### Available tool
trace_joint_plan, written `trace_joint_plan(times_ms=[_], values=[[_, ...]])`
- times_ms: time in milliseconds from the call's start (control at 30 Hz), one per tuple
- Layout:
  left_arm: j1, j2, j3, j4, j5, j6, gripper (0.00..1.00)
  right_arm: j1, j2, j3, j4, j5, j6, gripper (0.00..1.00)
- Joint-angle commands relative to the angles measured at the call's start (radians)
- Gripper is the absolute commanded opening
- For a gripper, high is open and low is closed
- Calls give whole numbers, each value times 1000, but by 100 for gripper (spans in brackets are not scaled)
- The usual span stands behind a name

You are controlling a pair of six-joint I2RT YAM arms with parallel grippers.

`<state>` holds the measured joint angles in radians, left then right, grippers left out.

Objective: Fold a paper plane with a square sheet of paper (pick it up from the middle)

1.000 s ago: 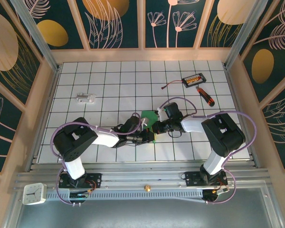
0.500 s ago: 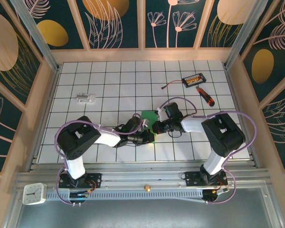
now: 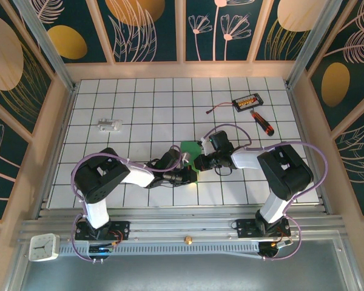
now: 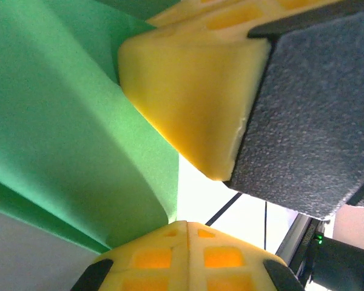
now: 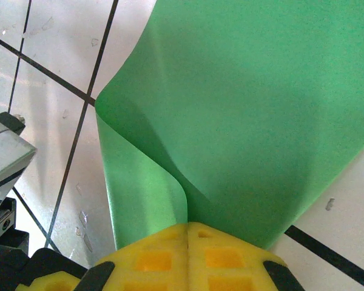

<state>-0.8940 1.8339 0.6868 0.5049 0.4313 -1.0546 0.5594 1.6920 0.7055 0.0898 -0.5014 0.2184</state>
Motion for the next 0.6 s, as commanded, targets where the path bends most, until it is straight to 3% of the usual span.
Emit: trace_joint_plan(times_ms=[0,567], values=[[-7,9,-6,-113,47,46,0,-7,32,-26,-87,55,-2,0],[-63,22,48,-269,58,122,0,-6,39,-26,-87,61,-1,0]])
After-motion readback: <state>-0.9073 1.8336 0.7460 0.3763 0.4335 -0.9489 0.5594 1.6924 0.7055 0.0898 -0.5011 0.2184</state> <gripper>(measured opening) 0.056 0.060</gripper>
